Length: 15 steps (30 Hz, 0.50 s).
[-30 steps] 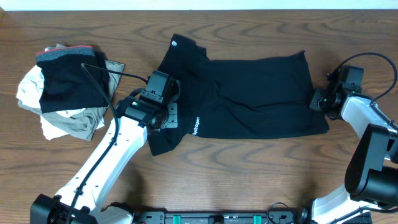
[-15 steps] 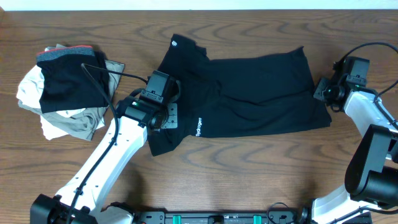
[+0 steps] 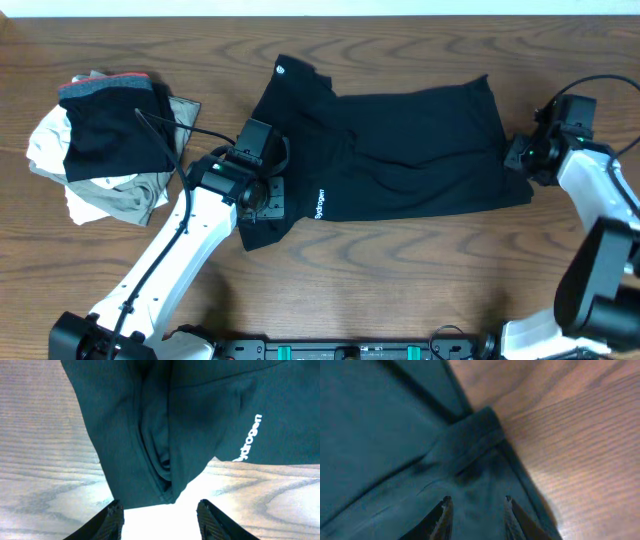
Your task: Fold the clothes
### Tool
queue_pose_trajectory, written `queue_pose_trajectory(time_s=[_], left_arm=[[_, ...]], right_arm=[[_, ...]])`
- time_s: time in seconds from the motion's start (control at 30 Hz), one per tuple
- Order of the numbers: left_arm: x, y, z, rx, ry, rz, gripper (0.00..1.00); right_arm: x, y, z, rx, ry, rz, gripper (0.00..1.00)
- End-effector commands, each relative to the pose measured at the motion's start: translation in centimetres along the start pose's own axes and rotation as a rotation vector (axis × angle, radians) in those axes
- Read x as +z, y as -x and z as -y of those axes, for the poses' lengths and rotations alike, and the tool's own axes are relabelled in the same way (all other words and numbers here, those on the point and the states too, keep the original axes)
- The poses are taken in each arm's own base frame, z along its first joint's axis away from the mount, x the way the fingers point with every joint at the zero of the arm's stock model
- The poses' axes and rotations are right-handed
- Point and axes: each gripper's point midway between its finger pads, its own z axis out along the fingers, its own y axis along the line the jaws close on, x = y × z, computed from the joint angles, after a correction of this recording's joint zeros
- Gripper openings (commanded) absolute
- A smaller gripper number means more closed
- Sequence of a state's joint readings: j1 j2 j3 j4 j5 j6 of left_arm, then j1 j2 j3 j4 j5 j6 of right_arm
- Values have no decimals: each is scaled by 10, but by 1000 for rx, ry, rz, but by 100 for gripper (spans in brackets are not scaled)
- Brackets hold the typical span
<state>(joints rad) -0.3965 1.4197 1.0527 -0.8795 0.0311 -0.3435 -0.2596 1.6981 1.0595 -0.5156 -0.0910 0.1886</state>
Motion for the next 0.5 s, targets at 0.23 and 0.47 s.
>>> queue_pose_trajectory(time_s=[0.23, 0.47], left_arm=[[38, -12, 9, -14, -83, 6, 50], [59, -18, 11, -17, -116, 34, 50]], right_arm=[[-7, -21, -23, -111, 71, -78, 31], [14, -36, -18, -101, 58, -152, 31]])
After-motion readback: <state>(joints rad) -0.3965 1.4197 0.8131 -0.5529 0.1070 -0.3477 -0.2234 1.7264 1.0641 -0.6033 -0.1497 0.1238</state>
